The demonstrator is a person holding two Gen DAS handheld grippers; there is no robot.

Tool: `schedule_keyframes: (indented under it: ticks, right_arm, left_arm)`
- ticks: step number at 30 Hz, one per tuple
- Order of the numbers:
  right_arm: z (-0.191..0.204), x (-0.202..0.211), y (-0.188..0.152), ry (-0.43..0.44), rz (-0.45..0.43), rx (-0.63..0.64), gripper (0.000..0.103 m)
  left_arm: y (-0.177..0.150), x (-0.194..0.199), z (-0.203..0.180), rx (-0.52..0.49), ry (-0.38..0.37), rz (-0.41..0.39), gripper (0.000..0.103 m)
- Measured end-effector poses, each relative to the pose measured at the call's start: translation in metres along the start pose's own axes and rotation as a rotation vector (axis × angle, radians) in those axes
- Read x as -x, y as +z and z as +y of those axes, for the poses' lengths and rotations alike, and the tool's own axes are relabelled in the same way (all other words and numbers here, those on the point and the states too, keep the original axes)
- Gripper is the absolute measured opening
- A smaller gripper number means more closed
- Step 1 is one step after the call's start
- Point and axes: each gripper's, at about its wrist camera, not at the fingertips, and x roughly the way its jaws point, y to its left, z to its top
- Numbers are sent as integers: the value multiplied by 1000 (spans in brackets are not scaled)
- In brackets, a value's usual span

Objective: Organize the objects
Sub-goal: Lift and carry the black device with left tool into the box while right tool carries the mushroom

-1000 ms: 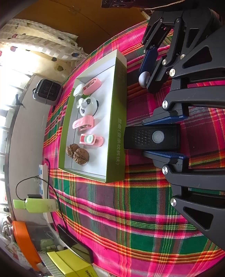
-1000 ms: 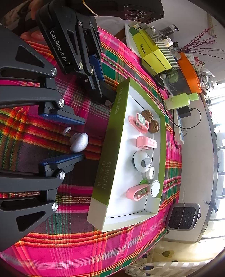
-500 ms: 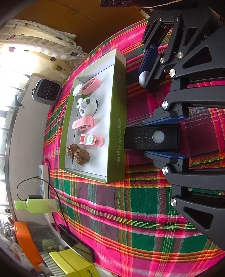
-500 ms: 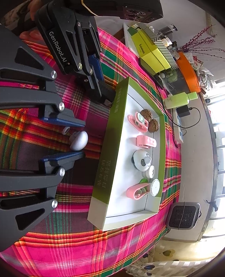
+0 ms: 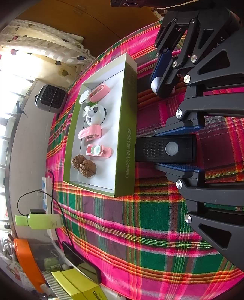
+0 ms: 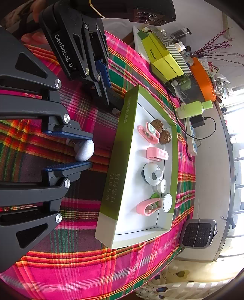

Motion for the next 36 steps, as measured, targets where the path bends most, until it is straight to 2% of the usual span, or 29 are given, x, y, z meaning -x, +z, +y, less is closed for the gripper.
schedule_keyframes:
  ticks: [23, 36]
  right_arm:
    - [-1, 17, 4, 20, -48, 2, 24]
    - [-12, 32, 19, 5, -104, -16, 24]
  left_arm:
    - [2, 22, -9, -16, -11, -22, 25]
    - [22, 29, -19, -37, -24, -49, 25]
